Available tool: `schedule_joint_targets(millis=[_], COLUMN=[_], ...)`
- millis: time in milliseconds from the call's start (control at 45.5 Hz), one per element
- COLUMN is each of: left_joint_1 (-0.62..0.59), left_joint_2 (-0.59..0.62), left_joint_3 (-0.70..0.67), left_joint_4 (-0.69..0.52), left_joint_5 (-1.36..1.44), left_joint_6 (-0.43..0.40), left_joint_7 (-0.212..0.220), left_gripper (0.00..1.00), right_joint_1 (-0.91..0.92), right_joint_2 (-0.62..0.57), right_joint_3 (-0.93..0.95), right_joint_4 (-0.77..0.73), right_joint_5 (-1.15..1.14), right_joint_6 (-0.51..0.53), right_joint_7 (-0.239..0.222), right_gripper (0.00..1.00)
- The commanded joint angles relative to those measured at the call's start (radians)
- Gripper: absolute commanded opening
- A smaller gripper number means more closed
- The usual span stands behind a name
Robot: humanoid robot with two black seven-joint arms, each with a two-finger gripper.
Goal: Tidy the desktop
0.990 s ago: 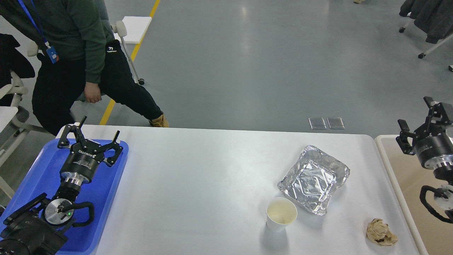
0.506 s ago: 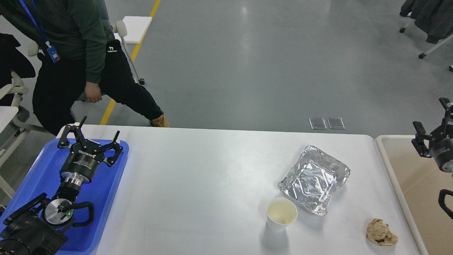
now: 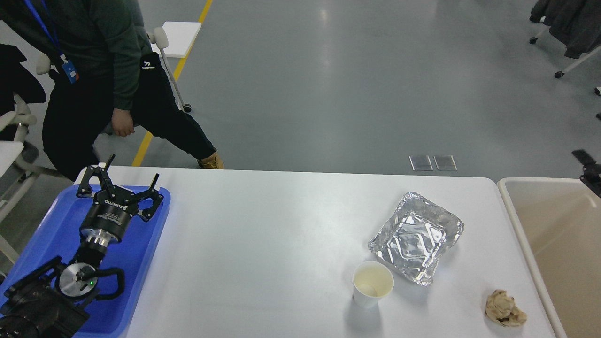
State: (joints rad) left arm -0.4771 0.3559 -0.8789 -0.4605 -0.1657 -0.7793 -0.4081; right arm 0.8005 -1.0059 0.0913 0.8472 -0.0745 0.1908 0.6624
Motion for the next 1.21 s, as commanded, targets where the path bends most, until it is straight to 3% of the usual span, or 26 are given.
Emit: schedule_joint_targets(millis=[0,264,440,528,726,836,946,1188], left_joint_1=[0.0,-0.002,-0.002,-0.002,0.0,0.0,0.0,0.0], left_joint_2=[0.0,-0.002,-0.003,-0.003,-0.002,-0.003,-0.003,-0.003], left_joint_3=[0.0,0.0,0.0,0.0,0.0,0.0,0.0,0.0], left_joint_4=[-0.001,-0.001,-0.001,-0.001,-0.001,-0.001,-0.001,-0.001], left_joint_5=[0.0,0.0,0.0,0.0,0.0,0.0,0.0,0.0], left_joint_6=[0.0,0.0,0.0,0.0,0.0,0.0,0.0,0.0], left_joint_7=[0.0,0.0,0.0,0.002,0.0,0.0,0.0,0.0], left_gripper=[0.99,0.99,0.99,0.99,0.99,0.99,0.99,0.99], right_joint_1=[0.321,0.563,0.69,0.759,0.979,1.039,1.085,1.206], right_joint_2=[-0.154,-0.174,-0.099,-0.008,0.263,0.403,0.481,0.593], right_joint_3=[-0.464,-0.76,-0.849,-0.945,-1.275,-1.355,-1.383,-1.455], right_joint_4=[0.125,0.256,0.302,0.3,0.303,0.305,0.343,0.576], right_joint_5=[-0.086,-0.499,-0.654,-0.648,-0.49,-0.418,-0.406,-0.26], right_joint_6=[0.01,0.012,0.039,0.047,0.041,0.044,0.047,0.045], right_joint_7=[-0.003,-0.01,-0.115,-0.136,-0.135,-0.135,-0.136,-0.135], right_gripper=[1.0,1.0,1.0,1.0,1.0,1.0,1.0,1.0])
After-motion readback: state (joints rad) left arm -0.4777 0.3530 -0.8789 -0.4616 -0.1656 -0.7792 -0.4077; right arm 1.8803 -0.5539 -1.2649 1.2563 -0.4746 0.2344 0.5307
